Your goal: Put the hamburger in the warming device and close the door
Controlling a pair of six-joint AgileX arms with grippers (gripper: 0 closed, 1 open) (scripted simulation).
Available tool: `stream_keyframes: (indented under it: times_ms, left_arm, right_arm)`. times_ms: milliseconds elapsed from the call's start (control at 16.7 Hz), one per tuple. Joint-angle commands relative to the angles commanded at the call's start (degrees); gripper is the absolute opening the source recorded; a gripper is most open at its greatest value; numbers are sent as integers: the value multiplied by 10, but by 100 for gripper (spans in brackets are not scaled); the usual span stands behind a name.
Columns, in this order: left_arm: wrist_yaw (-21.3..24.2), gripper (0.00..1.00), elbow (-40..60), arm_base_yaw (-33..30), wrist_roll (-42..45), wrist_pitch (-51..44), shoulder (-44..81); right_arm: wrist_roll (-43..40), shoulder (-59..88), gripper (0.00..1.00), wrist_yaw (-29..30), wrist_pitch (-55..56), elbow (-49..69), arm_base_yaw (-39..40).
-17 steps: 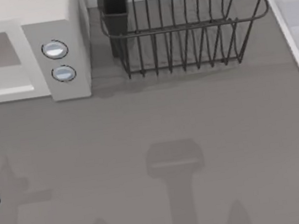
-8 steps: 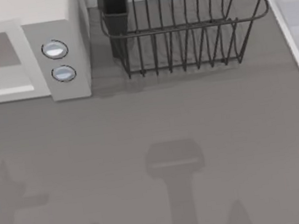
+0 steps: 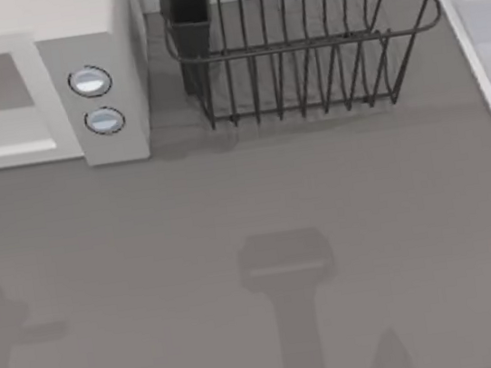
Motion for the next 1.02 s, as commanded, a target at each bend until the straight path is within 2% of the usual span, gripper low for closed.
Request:
stream_keyframes:
  times_ms: [120, 420, 600, 780, 1020]
  left_arm:
    - [16, 0, 6, 16, 0, -6, -1]
    - [15, 0, 5, 15, 1, -5, 0]
    - [25, 0, 38, 35, 25, -22, 37]
    - [46, 0, 112, 78, 78, -60, 127]
    - [83, 0, 250, 157, 179, -129, 317]
  right_arm:
    - [0, 0, 100, 0, 0, 0, 0]
    - [0, 0, 100, 0, 0, 0, 0]
    - [0, 0, 100, 0, 0, 0, 0]
    - [0, 0, 100, 0, 0, 0, 0]
    - [0, 0, 100, 0, 0, 0, 0]
